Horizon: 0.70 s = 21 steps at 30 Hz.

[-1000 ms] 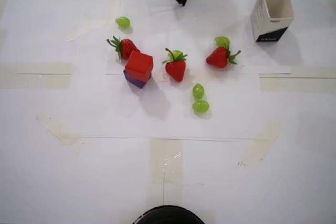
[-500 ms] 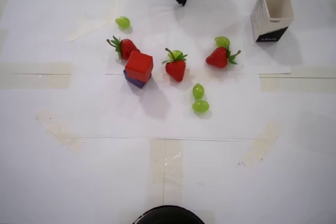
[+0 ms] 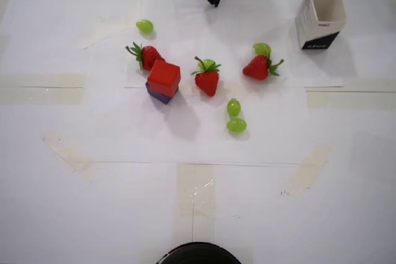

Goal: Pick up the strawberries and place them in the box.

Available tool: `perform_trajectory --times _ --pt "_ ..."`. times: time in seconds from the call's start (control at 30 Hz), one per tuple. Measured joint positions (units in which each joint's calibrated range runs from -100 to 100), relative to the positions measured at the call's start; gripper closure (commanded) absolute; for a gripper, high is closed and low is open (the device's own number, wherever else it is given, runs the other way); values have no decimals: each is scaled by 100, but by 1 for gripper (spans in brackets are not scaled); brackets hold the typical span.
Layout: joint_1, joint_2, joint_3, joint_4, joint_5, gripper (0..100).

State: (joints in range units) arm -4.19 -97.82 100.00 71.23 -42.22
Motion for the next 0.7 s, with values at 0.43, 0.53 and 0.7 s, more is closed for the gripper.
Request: perform_trajectory --times 0.43,0.53,0.7 --pt "75 0 0 0 0 100" --pt "180 0 0 0 0 100" --pt "330 64 -154 47 15 100"
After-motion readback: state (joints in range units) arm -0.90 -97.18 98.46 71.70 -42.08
